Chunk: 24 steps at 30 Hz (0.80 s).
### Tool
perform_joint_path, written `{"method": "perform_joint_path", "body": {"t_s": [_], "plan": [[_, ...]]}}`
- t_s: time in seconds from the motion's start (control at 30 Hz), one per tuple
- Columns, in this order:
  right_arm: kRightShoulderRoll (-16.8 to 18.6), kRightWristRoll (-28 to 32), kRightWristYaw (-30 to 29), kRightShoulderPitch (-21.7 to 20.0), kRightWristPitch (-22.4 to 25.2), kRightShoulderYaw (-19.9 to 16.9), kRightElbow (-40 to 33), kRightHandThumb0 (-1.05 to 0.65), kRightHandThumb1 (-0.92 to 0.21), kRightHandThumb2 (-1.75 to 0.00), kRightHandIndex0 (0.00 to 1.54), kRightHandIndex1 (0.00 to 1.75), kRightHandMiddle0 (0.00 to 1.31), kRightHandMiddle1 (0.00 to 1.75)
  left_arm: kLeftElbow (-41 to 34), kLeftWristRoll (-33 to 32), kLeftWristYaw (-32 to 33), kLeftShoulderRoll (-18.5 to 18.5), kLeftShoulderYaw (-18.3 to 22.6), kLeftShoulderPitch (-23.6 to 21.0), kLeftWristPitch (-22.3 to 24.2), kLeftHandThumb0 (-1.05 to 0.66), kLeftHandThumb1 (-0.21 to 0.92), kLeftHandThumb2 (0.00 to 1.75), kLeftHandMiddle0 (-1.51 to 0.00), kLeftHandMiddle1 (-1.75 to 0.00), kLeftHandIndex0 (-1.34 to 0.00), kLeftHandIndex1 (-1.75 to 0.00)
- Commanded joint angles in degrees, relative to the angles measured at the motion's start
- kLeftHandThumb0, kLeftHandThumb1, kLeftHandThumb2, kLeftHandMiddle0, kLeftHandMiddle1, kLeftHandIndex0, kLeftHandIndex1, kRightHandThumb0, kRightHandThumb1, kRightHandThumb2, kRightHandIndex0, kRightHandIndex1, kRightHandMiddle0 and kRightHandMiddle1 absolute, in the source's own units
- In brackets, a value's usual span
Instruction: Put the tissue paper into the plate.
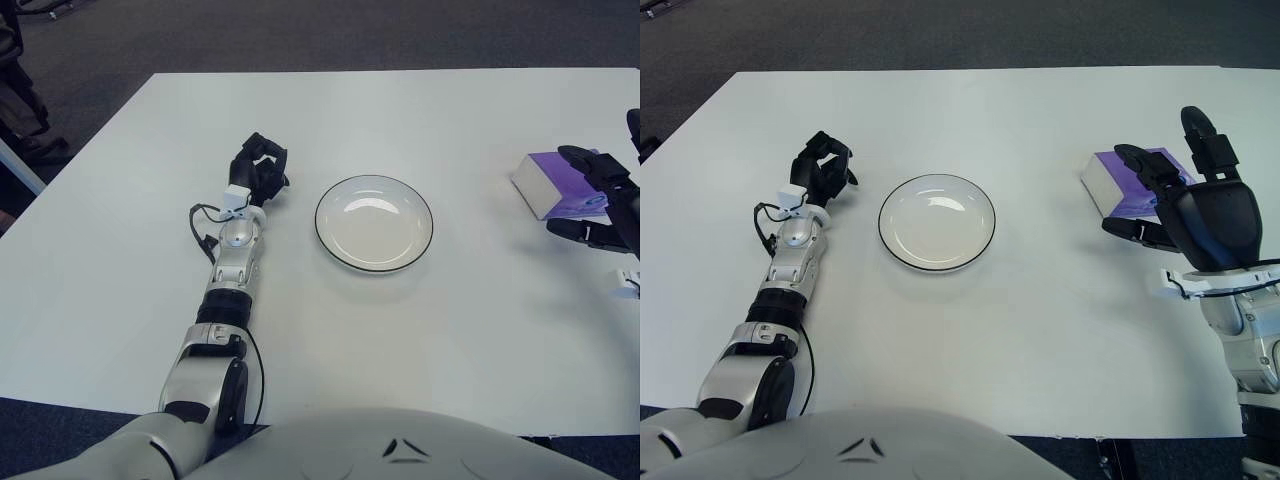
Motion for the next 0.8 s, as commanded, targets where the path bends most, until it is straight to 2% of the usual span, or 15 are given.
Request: {"method": "perform_joint_path", "body": {"t_s": [0.0, 0.23, 0.4, 0.53, 0.77], "plan": [[-1.2, 1.2, 2.2, 0.5, 1.1, -1.1, -0.7, -0.87, -0.92, -0.52, 0.48, 0.0, 0.38, 0.16, 4.1, -0.3, -0.5, -0.7, 0.1, 6.6, 0.2, -0.35, 0.92, 0.39, -0.88, -1.75, -0.64, -1.75], [-3.5, 2.4, 8.1, -0.3, 3.5, -1.1, 1.3, -0.91, -0.92, -0.58, 0.38, 0.0, 0.33, 0.11, 4.2, -0.3, -0.5, -0.6, 0.0, 6.5, 0.3, -0.35, 0.92, 0.39, -0.88, -1.75, -0.64, -1.75], [-4.8, 3.8, 9.0, -1.6, 3.1, -0.4, 4.1, -0.92, -0.92, -0.6, 0.35, 0.0, 0.3, 0.08, 4.0, -0.2, -0.5, -0.6, 0.0, 6.5, 0.4, -0.35, 0.92, 0.39, -0.88, -1.75, -0.64, -1.75], [-6.6, 5.7, 10.5, -3.6, 2.0, 0.7, 8.5, -0.94, -0.92, -0.62, 0.33, 0.0, 0.28, 0.06, 3.8, -0.1, -0.4, -0.6, -0.1, 6.6, 0.5, -0.35, 0.92, 0.39, -0.88, -1.75, -0.64, -1.75], [-10.1, 8.1, 14.6, -10.1, 1.3, 4.9, 18.0, -0.96, -0.92, -0.64, 0.29, 0.0, 0.25, 0.04, 3.9, -0.1, -0.5, -0.5, -0.1, 6.7, 0.5, -0.35, 0.92, 0.39, -0.88, -1.75, -0.64, -1.75]]}}
